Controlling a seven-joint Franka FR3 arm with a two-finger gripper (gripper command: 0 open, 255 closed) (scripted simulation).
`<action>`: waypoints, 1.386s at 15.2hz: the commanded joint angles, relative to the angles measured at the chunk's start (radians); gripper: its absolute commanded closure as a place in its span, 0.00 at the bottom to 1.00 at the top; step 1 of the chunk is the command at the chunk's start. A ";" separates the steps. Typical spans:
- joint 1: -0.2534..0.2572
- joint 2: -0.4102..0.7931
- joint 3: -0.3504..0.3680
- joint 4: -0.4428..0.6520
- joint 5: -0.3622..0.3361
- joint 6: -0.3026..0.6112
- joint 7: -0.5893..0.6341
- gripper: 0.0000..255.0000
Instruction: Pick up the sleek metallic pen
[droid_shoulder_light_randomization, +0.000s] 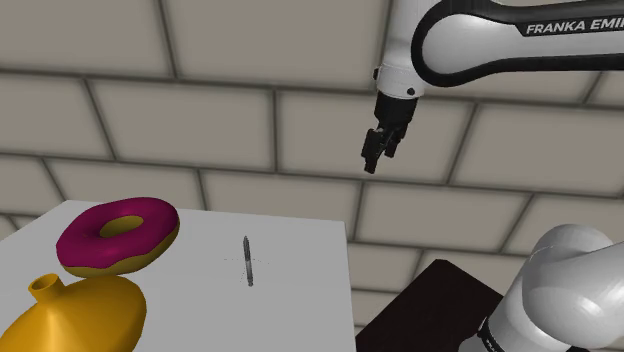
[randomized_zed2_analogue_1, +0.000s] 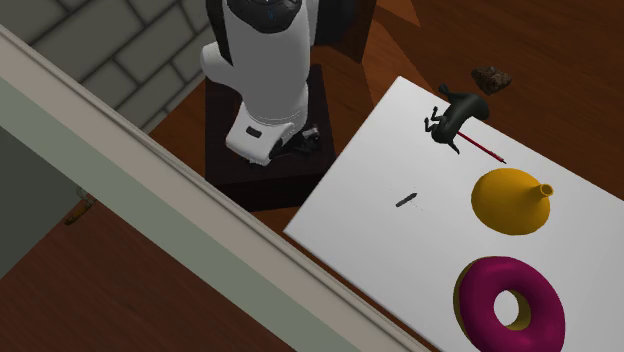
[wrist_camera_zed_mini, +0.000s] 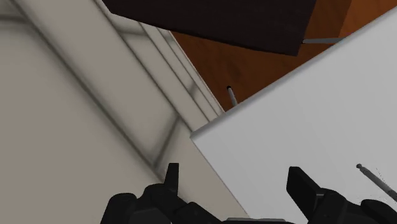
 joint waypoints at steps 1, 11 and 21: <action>0.015 0.032 0.032 0.002 0.021 0.036 0.030 0.00; 0.071 0.245 0.202 0.064 0.074 0.219 0.184 0.00; 0.098 0.533 0.372 0.228 -0.004 0.365 0.376 0.00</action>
